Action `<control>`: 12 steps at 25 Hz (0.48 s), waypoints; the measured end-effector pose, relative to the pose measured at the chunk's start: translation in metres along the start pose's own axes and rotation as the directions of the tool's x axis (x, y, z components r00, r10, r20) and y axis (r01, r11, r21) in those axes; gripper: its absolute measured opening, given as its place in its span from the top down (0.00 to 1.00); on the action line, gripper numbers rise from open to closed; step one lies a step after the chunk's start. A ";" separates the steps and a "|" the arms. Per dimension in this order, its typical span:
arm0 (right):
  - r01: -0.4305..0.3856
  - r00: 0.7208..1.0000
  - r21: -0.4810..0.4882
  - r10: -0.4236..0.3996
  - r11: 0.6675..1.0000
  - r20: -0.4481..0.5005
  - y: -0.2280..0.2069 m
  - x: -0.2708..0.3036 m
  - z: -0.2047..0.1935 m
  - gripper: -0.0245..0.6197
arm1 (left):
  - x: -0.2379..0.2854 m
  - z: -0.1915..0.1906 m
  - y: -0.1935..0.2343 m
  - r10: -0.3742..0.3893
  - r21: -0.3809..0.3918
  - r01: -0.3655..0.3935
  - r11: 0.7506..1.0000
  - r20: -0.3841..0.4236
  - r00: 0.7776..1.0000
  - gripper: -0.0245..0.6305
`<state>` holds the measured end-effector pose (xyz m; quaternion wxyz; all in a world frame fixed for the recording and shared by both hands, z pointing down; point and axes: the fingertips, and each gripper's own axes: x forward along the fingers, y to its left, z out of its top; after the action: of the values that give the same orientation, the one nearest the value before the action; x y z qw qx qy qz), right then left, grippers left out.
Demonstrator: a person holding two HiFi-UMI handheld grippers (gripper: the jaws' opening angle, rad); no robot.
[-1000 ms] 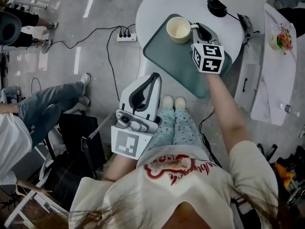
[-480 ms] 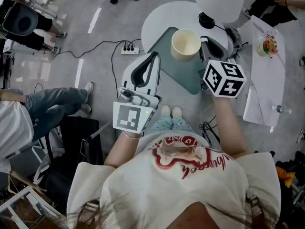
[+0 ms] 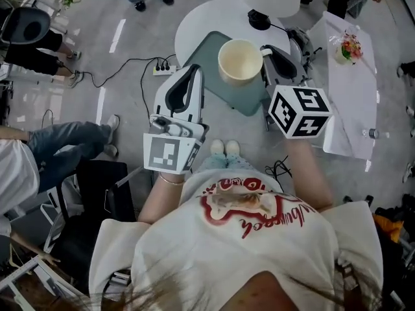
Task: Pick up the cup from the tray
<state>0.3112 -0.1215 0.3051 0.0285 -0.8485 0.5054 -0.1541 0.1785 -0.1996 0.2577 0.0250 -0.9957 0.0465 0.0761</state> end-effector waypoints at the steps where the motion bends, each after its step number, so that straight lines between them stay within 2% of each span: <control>1: 0.000 1.000 -0.010 0.000 1.000 0.003 -0.001 -0.004 -0.002 0.90 | -0.003 -0.001 -0.005 0.000 0.001 0.000 1.000 0.001 1.000 0.94; 7: -0.025 1.000 0.022 0.024 0.999 0.019 0.009 -0.027 -0.012 0.90 | -0.027 0.005 -0.021 0.013 0.017 -0.013 1.000 0.028 1.000 0.94; 12: -0.023 0.999 0.011 0.023 1.000 0.025 0.029 -0.066 -0.022 0.90 | -0.066 0.014 -0.038 0.016 0.023 -0.017 1.000 0.042 0.999 0.94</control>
<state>0.2512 -0.0757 0.3052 0.0413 -0.8443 0.5138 -0.1461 0.1152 -0.1549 0.2559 0.0369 -0.9931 0.0552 0.0967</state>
